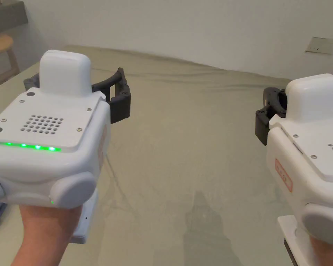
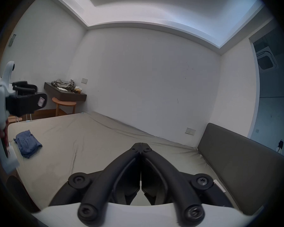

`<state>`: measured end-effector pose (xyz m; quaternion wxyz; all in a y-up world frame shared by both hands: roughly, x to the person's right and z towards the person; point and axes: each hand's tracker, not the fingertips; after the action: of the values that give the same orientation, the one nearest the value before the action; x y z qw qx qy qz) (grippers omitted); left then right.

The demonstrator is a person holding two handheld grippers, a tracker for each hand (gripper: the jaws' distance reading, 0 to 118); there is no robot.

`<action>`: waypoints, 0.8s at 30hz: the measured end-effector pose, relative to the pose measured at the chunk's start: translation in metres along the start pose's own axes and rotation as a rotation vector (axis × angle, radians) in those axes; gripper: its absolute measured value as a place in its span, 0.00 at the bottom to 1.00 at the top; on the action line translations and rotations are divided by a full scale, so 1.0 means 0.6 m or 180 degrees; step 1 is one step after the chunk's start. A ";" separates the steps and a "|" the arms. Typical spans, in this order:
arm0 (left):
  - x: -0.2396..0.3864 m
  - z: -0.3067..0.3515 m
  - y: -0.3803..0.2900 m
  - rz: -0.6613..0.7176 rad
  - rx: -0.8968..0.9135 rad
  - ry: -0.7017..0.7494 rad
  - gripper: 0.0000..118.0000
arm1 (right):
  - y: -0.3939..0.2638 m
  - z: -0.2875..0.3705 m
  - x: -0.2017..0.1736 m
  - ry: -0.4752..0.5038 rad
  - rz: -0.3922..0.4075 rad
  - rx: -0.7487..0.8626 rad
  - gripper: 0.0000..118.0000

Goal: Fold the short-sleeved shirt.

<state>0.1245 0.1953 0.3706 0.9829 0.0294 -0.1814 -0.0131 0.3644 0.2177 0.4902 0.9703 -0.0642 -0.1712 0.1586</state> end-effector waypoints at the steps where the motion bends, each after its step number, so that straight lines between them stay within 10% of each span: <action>1: 0.022 0.008 0.000 -0.0049 0.0052 -0.0105 0.12 | -0.004 0.006 0.002 -0.0010 -0.0025 -0.0005 0.02; 24: 0.139 0.062 -0.035 -0.0243 -0.0128 -0.0369 0.00 | -0.079 0.063 0.000 -0.0322 -0.0122 -0.0050 0.02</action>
<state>0.1890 0.1696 0.4339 0.9699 0.0158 -0.2364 -0.0558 0.3645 0.1758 0.5341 0.9627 -0.0605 -0.2225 0.1417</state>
